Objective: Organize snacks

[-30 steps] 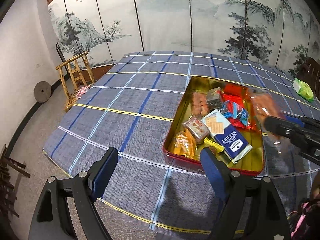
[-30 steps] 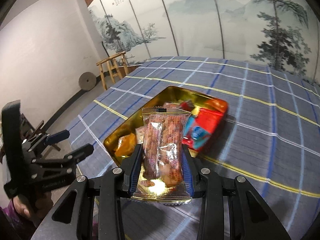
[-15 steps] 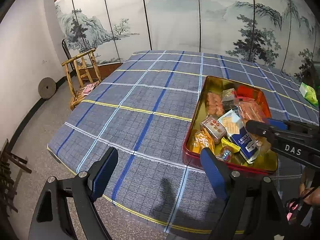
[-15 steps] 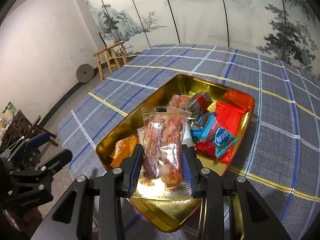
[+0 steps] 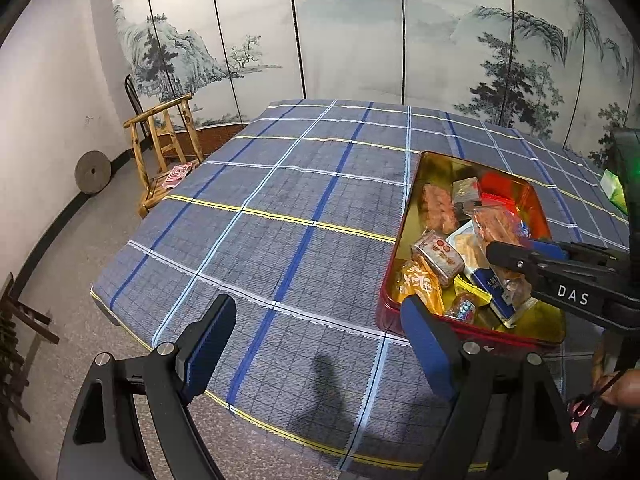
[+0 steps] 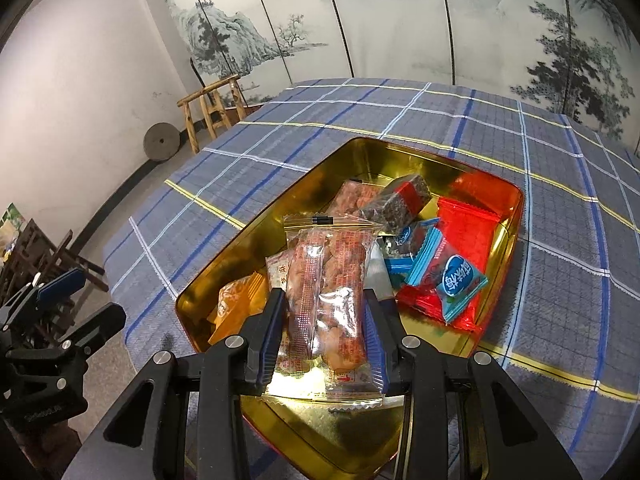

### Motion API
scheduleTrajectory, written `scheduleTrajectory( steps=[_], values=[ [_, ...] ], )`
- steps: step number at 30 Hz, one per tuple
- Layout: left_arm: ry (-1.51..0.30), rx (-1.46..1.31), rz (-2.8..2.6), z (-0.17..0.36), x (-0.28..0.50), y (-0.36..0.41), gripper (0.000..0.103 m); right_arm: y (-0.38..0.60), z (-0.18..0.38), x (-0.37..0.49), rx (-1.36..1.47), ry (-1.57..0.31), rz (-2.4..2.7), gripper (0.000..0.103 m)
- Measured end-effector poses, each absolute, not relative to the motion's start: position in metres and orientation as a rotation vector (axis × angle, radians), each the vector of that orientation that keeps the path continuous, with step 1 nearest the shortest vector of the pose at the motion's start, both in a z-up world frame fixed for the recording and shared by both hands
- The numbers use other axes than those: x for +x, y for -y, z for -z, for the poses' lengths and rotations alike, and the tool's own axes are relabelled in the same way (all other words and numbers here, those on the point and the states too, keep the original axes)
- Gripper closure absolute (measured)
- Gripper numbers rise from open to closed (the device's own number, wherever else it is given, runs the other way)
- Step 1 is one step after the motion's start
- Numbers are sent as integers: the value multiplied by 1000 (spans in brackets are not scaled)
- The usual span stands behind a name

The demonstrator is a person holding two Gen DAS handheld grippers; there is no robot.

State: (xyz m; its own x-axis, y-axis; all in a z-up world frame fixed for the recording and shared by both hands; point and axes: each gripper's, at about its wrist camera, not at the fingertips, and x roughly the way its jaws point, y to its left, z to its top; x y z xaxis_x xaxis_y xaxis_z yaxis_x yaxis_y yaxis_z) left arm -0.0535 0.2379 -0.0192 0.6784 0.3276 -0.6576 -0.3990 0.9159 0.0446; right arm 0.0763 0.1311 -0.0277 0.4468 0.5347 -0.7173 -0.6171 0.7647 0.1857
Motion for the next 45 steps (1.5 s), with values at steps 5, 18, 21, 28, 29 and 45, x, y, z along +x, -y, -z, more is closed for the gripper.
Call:
scheduleTrajectory(
  steps=[5, 18, 21, 28, 29, 45],
  values=[
    [-720, -106, -408, 20, -53, -239, 21, -132, 29, 76, -112, -848, -713, 64],
    [-712, -114, -383, 24, -52, -240, 21, -136, 28, 71, -139, -827, -703, 64],
    [-704, -123, -374, 24, -52, -239, 20, -136, 26, 68, -143, -818, -700, 64],
    [-600, -106, -366, 10, -64, -228, 20, -133, 9, 46, -154, -730, -697, 57],
    [-594, -97, -363, 7, -65, -225, 20, -131, 4, 39, -157, -701, -694, 51],
    [-246, -34, -542, -77, -136, -179, 0, -75, -67, -49, -127, -362, -613, 10]
  ],
)
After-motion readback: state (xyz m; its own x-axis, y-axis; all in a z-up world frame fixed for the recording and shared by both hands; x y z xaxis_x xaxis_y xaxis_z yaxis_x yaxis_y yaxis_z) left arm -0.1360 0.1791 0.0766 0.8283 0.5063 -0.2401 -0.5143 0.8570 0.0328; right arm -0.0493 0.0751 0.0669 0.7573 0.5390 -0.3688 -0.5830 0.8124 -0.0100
